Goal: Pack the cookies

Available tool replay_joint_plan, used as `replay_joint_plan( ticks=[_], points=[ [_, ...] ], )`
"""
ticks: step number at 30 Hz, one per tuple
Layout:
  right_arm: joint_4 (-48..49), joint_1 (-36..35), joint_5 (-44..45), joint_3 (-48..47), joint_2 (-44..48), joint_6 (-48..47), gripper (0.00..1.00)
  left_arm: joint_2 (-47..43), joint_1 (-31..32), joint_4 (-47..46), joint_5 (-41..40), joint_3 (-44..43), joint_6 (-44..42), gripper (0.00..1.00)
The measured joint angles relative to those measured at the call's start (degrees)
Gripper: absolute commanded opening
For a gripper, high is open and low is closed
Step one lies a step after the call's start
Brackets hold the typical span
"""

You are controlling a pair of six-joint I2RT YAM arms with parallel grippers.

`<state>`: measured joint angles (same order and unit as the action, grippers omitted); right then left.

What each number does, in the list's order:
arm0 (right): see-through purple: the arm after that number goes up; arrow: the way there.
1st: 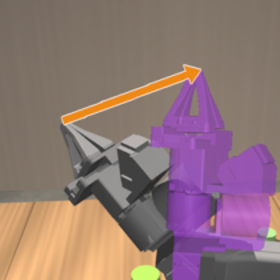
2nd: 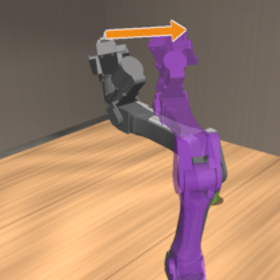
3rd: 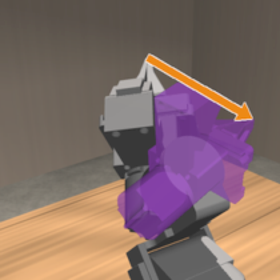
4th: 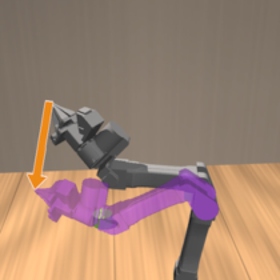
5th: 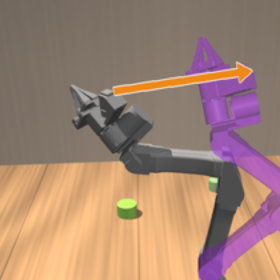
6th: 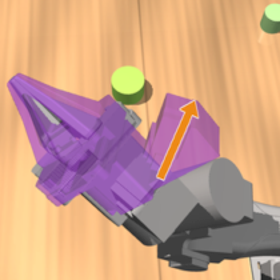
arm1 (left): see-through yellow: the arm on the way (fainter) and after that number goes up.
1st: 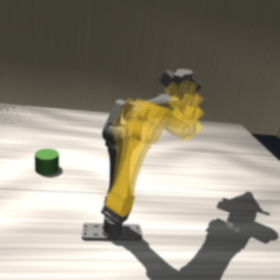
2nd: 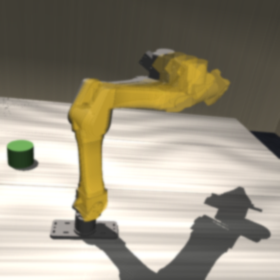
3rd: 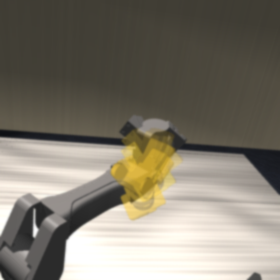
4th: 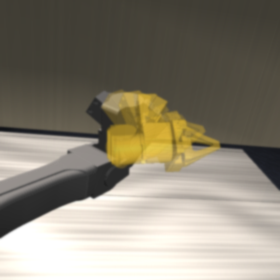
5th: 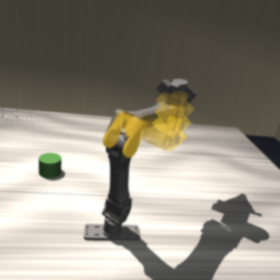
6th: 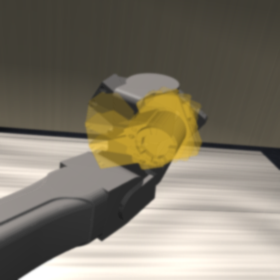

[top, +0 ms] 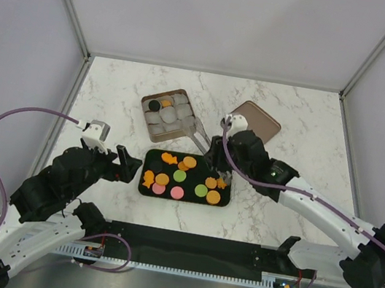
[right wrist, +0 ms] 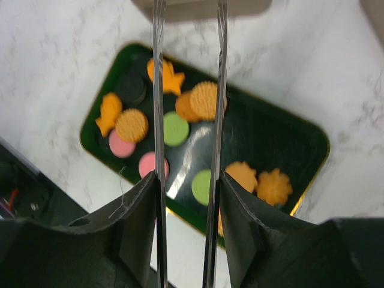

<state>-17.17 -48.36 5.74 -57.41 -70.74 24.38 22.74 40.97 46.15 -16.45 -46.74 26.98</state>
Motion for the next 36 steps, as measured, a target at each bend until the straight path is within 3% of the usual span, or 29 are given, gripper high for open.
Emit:
replay_joint_plan(
  ticks=[5,9,21,36],
  points=[
    [-3.91,-1.42,-3.32,11.67,7.21,3.54,0.51,0.02,0.0,0.0,0.02,0.0,0.02,0.97],
    [-5.11,-1.66,-4.52,15.76,10.47,5.97,0.52,0.02,0.0,0.0,0.0,0.0,0.02,0.97],
    [-1.29,-1.75,-8.37,19.5,8.39,9.16,0.54,0.02,0.0,0.0,0.0,0.0,0.0,0.97],
    [0.02,-1.79,-7.06,19.5,6.88,9.79,0.57,0.02,0.0,0.0,0.0,0.0,0.0,0.97]
  ],
)
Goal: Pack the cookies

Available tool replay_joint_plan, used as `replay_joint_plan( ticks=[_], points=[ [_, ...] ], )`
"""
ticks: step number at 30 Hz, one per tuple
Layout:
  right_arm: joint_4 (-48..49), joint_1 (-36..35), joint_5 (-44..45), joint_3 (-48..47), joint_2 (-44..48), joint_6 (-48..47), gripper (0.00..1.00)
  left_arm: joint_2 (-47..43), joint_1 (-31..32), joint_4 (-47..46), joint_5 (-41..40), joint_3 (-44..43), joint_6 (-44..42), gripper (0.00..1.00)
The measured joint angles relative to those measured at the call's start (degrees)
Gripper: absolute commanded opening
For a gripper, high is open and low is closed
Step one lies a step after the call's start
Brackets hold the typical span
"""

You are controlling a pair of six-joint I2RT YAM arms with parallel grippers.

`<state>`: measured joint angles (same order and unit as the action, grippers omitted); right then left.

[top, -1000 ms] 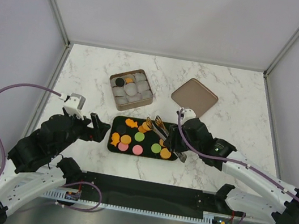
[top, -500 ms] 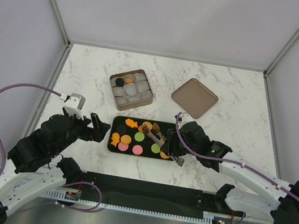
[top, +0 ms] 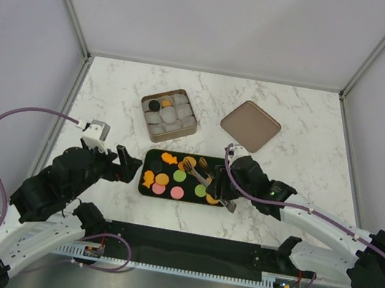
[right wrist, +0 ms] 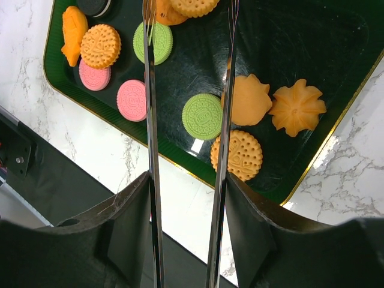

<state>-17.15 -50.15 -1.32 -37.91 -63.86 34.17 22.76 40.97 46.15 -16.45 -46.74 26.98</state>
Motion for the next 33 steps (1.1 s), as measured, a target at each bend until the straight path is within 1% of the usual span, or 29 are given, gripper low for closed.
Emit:
replay_joint_plan(
  ticks=[10,18,27,33],
  points=[
    [0.92,0.0,1.25,-0.04,-2.1,0.11,0.56,-0.02,0.0,0.0,0.0,0.0,0.0,0.97],
    [2.25,-0.22,0.9,-0.83,-5.42,0.11,0.55,-0.02,0.0,0.0,0.0,0.0,0.0,0.97],
    [3.13,-0.26,0.24,-1.95,-5.66,0.07,0.55,-0.07,0.0,0.0,0.0,0.0,0.0,0.97],
    [2.86,-0.33,-0.24,-2.14,-7.41,-0.11,0.54,-0.22,0.0,0.0,0.0,0.0,0.0,0.97]
  ],
)
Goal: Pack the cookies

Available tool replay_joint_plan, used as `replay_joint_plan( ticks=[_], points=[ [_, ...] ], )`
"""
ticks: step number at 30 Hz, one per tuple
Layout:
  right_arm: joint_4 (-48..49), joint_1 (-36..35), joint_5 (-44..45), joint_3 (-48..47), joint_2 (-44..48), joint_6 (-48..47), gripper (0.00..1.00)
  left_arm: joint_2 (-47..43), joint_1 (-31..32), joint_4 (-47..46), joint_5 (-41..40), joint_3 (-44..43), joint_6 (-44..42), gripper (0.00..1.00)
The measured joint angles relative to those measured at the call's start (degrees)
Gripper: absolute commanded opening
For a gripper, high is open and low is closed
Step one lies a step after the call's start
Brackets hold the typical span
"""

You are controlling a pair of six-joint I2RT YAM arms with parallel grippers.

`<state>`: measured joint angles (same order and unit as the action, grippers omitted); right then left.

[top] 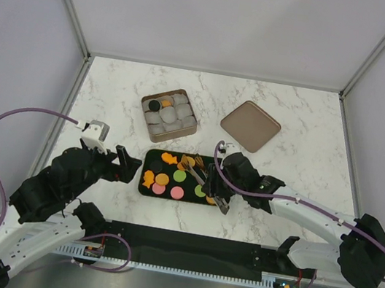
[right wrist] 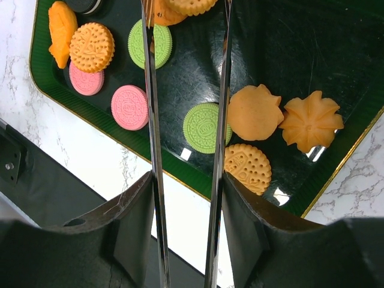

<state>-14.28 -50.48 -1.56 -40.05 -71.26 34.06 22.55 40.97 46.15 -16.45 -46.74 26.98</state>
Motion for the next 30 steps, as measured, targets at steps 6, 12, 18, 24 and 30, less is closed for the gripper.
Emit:
replay_joint_plan(
  ticks=[6,12,18,24,30],
  points=[
    [-1.33,0.0,0.09,-1.14,-0.44,-0.83,0.51,-0.22,0.0,0.0,0.0,0.0,0.0,0.97],
    [-3.21,0.0,0.39,-3.32,-0.44,-1.62,0.45,-0.63,0.0,0.0,0.0,0.0,0.0,0.97],
    [-5.53,0.0,1.09,-4.92,0.15,-2.54,0.4,-0.92,0.0,0.0,0.0,0.0,0.0,0.97],
    [-9.42,0.0,3.17,-7.65,3.39,-3.5,0.4,-0.96,0.0,0.0,0.0,0.0,0.0,0.97],
    [-12.33,0.0,4.7,-11.3,5.46,-4.7,0.4,-0.96,0.0,0.0,0.0,0.0,0.0,0.97]
  ],
)
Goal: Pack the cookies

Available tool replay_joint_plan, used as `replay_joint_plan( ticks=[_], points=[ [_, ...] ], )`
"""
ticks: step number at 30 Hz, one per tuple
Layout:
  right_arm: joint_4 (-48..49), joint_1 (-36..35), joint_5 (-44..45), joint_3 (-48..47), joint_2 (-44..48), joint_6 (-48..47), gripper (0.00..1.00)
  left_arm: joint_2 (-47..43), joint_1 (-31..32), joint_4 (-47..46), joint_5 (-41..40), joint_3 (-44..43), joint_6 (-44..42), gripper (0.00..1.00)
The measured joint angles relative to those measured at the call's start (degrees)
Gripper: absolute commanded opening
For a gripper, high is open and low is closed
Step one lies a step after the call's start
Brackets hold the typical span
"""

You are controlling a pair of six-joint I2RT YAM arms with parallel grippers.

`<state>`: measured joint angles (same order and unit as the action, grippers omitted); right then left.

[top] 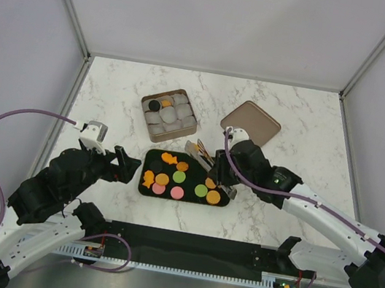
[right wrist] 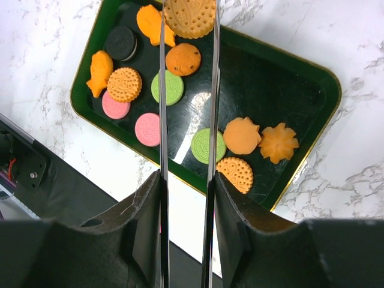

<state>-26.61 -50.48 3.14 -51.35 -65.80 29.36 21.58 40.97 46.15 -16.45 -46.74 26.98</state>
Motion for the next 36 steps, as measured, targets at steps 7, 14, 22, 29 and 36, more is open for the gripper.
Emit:
replay_joint_plan(
  ticks=[7,14,22,29,36],
  points=[
    [-1.62,1.07,0.63,-11.37,-7.13,-3.3,0.39,0.0,0.0,0.0,-0.02,0.0,0.02,0.97],
    [0.9,5.57,0.68,-26.49,-23.34,-7.34,0.39,0.0,0.0,0.0,-0.09,0.0,0.02,0.97],
    [2.97,7.96,0.31,-42.23,-43.25,-10.05,0.38,0.0,0.0,0.0,-0.09,0.0,0.02,0.97],
    [3.43,8.24,2.47,-48.89,-52.39,-10.54,0.38,-0.04,0.0,0.0,-0.09,0.0,0.02,0.97],
    [3.89,8.44,5.99,-49.09,-53.42,-10.54,0.39,-0.26,0.0,0.0,-0.09,0.0,0.02,0.97]
  ],
)
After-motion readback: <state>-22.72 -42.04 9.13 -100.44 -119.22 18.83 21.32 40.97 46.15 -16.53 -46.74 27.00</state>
